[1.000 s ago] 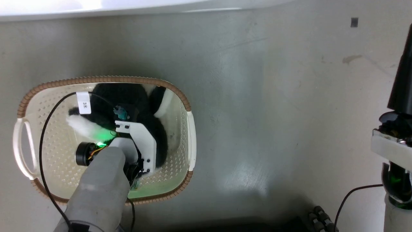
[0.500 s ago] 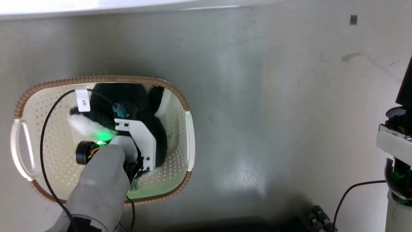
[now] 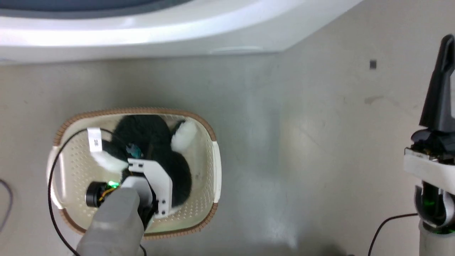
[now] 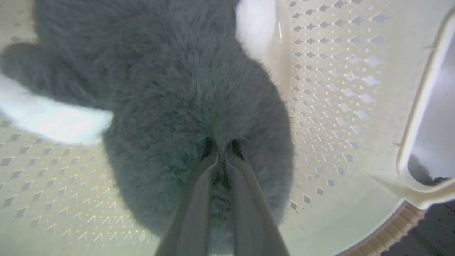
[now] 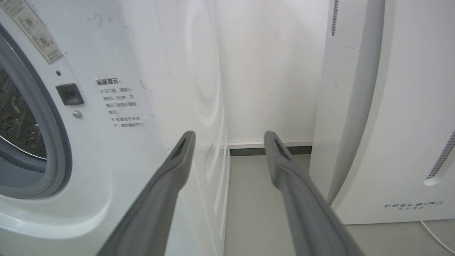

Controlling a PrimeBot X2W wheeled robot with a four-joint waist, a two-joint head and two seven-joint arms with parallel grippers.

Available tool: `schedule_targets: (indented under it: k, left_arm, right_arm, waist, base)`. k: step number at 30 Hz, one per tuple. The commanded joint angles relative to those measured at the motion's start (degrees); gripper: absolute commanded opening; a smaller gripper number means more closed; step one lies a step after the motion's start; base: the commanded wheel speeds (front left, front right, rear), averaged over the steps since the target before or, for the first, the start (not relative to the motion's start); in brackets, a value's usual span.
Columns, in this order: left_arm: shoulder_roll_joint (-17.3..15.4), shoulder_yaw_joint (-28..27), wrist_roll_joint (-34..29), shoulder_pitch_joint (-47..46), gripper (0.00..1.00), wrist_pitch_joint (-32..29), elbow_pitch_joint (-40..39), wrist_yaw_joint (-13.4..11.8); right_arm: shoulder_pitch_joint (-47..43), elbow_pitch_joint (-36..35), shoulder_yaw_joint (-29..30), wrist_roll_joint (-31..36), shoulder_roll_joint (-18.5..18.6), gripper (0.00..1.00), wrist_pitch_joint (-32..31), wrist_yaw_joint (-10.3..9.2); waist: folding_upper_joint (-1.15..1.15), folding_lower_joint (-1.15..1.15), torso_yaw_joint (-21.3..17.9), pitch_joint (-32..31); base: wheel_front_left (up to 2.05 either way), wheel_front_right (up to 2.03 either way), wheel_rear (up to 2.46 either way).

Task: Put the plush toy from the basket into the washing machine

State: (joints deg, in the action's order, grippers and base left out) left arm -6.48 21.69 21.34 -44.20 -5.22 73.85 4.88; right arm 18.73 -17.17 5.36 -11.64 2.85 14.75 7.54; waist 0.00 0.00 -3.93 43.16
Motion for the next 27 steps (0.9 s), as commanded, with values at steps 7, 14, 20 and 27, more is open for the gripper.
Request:
schedule_targets:
  k: [7, 14, 20, 27]
  left_arm:
    - [1.1, 1.7, 0.2, 5.1, 0.00, 2.5, 0.1, 1.4]
    - [2.4, 3.7, 0.5, 9.7, 0.00, 6.7, 0.1, 2.2]
    - [2.8, 5.2, 1.0, 12.8, 0.00, 10.6, 0.1, 2.5]
    - [3.0, 6.8, 1.9, 15.6, 0.00, 14.3, -0.3, 2.6]
  right_arm:
    - [-3.6, 1.7, 0.0, 0.3, 0.0, 1.00, 0.2, -0.05]
    - [-7.7, 2.7, 0.4, 0.2, 0.0, 1.00, 0.2, -0.05]
    - [-11.3, 3.7, 0.7, 0.3, 0.0, 1.00, 0.2, -0.05]
    - [-14.8, 4.4, 0.9, 0.1, 0.0, 1.00, 0.2, -0.05]
  waist:
    - [0.00, 0.00, 2.5, -10.0]
    - [0.00, 0.00, 4.6, -17.6]
    - [0.00, 0.00, 6.2, -23.6]
    - [0.00, 0.00, 7.3, -29.5]
  base:
    - [0.00, 0.00, 0.00]
    - [0.00, 0.00, 0.00]
    - [0.00, 0.00, 0.00]
    - [0.00, 0.00, 0.00]
